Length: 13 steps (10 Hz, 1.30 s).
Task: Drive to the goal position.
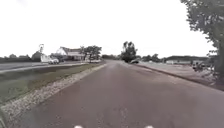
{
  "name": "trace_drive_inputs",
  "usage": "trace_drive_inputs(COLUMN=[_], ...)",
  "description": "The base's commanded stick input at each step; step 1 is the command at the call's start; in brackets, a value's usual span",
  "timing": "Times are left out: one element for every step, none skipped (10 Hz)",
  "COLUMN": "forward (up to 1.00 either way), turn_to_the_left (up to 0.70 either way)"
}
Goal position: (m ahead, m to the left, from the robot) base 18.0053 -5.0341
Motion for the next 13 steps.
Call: trace_drive_inputs(forward=[0.7, 0.7, 0.7, 0.7, 0.7, 0.7, 0.7, 0.7, 0.7, 0.7, 0.7, 0.7, 0.7], turn_to_the_left=[0.0, 0.0, 0.0, 0.0, 0.0, 0.0, 0.0, 0.0, 0.0, 0.0, 0.0, 0.0, 0.0])
